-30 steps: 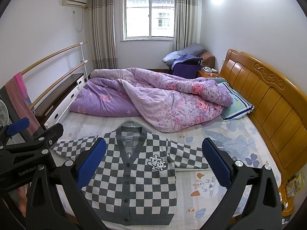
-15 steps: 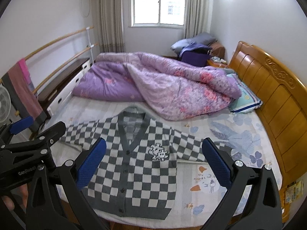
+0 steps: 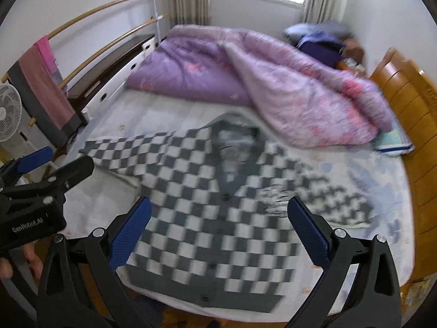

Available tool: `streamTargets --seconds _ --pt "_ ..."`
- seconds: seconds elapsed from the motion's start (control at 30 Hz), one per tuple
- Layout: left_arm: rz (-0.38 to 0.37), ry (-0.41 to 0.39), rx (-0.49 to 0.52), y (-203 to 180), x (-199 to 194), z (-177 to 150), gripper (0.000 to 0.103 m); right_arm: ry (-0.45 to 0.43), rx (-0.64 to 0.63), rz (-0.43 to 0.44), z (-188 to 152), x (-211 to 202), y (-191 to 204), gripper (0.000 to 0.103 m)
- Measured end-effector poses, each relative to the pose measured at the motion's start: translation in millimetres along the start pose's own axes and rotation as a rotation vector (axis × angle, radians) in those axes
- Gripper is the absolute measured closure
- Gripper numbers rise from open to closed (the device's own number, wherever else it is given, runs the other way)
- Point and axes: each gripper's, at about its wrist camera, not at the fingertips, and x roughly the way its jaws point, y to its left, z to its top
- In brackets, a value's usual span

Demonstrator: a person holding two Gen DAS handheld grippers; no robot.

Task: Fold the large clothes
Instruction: 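Lower the left tool to the cardigan sleeve cuff while the right tool approaches the body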

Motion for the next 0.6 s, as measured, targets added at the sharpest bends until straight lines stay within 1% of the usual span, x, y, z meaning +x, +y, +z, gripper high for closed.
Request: streamTargets --seconds 0.07,0.1,0.13,0.17,0.2,0.23,0.27,0.33,0.37,0.4,0.43,0.47,0.53,0.57,0.6 --pt "0.02 0.061 0.003 40 28 8 0.005 0.041 0.001 0.021 14 36 24 0.012" --pt "0.028 0.078 -0.003 58 41 11 0.005 0.068 0.013 0.029 19 51 33 0.019" --pt "0.034 0.095 -0.013 84 57 14 0.005 0.099 0.036 0.052 23 68 41 0.027" --pt "0.025 0.102 -0.021 100 67 15 0.005 0.124 0.063 0.077 27 83 48 0.032" --pt "0.024 0.101 -0.034 119 77 16 0.005 0.156 0.09 0.082 30 101 56 0.042" --pt "0.039 0.095 -0.051 137 87 16 0.005 0.191 0.106 0.088 33 118 62 0.049" --pt "0.056 0.097 -0.078 163 101 15 0.005 0.21 0.117 0.098 34 131 69 0.052" --pt "0.061 0.095 -0.136 202 120 11 0.005 0.257 0.131 0.109 36 164 82 0.067" --pt "0.062 0.119 -0.174 226 134 8 0.005 0.279 0.136 0.121 35 180 89 0.071" --pt "0.059 0.152 -0.215 246 147 5 0.005 0.292 0.143 0.135 34 189 93 0.081" --pt "0.042 0.169 -0.254 264 158 2 0.005 0.31 0.145 0.147 32 203 98 0.087" --pt "0.023 0.178 -0.307 288 171 -3 0.005 0.328 0.144 0.156 32 221 103 0.089" --pt "-0.003 0.196 -0.377 319 193 -10 0.005 0.341 0.152 0.169 29 250 112 0.1" --pt "-0.011 0.207 -0.427 339 207 -15 0.006 0.355 0.164 0.172 29 266 116 0.101" --pt "0.009 0.213 -0.456 354 217 -19 0.006 0.361 0.176 0.176 29 277 118 0.101"
